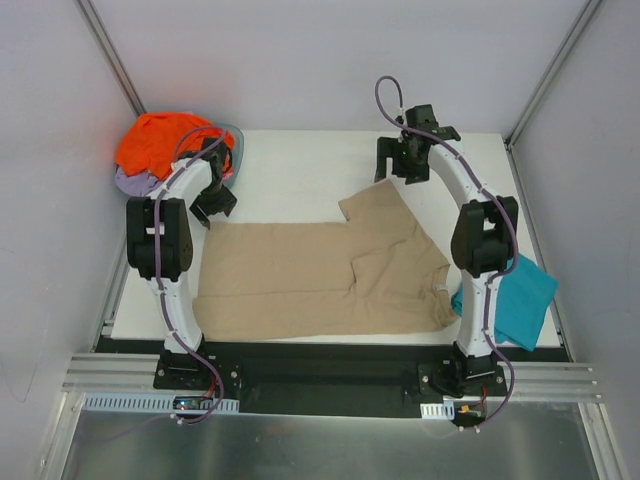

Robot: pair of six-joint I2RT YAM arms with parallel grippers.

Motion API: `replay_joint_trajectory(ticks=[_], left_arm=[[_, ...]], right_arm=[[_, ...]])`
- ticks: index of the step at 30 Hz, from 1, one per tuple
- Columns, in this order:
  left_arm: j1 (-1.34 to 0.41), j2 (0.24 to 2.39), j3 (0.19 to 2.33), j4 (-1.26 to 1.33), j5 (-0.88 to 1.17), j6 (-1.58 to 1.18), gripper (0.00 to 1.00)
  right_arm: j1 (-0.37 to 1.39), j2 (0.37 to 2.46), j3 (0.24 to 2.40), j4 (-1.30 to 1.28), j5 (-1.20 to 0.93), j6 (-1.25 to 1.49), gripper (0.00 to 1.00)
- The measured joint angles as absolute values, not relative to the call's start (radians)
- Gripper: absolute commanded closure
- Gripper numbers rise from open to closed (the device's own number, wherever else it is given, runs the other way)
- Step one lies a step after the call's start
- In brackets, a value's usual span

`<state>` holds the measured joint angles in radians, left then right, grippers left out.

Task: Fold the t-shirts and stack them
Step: Fold the flattened tshirt in 1/3 of the way, then grap the side of the flattened tshirt furthest away from the robot with both arms

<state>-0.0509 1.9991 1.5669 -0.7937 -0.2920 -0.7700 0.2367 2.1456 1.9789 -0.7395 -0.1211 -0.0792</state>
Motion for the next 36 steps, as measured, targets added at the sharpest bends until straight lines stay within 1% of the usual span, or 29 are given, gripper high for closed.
replay_joint_trajectory(ticks=[6, 14, 17, 21, 22, 24, 25, 27, 28, 29, 31, 32, 33, 34, 35, 36], left_arm=[[-0.05, 2.103, 1.661, -0.813, -0.301, -0.779, 0.41], [-0.044, 2.152, 1.689, -0.871, -0.327, -0.805, 0.41], [-0.044, 2.156, 1.692, -0.887, -0.342, -0.817, 0.41], [-0.044, 2.168, 1.703, -0.902, -0.346, -0.821, 0.47], [-0.044, 2.173, 1.709, -0.904, -0.345, -0.82, 0.51], [-0.044, 2.176, 1.713, -0.902, -0.343, -0.821, 0.55], [-0.044, 2.177, 1.713, -0.902, -0.342, -0.822, 0.59], [-0.044, 2.179, 1.713, -0.903, -0.341, -0.824, 0.65], [-0.044, 2.179, 1.713, -0.903, -0.341, -0.823, 0.72], [-0.044, 2.18, 1.713, -0.903, -0.34, -0.823, 0.76], [-0.044, 2.183, 1.713, -0.904, -0.334, -0.825, 0.84], [-0.044, 2.183, 1.713, -0.903, -0.329, -0.825, 0.9], [-0.044, 2.183, 1.713, -0.903, -0.323, -0.824, 0.94], [-0.044, 2.184, 1.713, -0.902, -0.318, -0.825, 0.97], [-0.044, 2.184, 1.713, -0.903, -0.315, -0.825, 1.0], [-0.044, 2.184, 1.712, -0.902, -0.313, -0.824, 1.0]], right_arm=[[0.234, 2.314, 2.151, -0.675, -0.159, -0.081, 0.03], [0.222, 2.464, 2.202, -0.609, -0.171, -0.015, 0.03], [0.22, 2.481, 2.216, -0.607, -0.165, 0.001, 0.03], [0.218, 2.483, 2.223, -0.618, -0.155, 0.004, 0.03], [0.218, 2.486, 2.224, -0.627, -0.154, 0.004, 0.03], [0.217, 2.493, 2.235, -0.642, -0.155, 0.003, 0.03], [0.217, 2.497, 2.24, -0.648, -0.159, 0.002, 0.03], [0.217, 2.498, 2.244, -0.653, -0.168, 0.002, 0.01], [0.217, 2.498, 2.244, -0.655, -0.175, -0.002, 0.03], [0.217, 2.498, 2.244, -0.657, -0.183, -0.005, 0.09], [0.216, 2.498, 2.246, -0.662, -0.201, -0.016, 0.16], [0.216, 2.498, 2.246, -0.665, -0.207, -0.021, 0.23], [0.216, 2.498, 2.246, -0.669, -0.215, -0.025, 0.28], [0.216, 2.498, 2.246, -0.674, -0.222, -0.031, 0.33], [0.216, 2.498, 2.245, -0.682, -0.228, -0.036, 0.44], [0.216, 2.499, 2.245, -0.689, -0.232, -0.041, 0.5]])
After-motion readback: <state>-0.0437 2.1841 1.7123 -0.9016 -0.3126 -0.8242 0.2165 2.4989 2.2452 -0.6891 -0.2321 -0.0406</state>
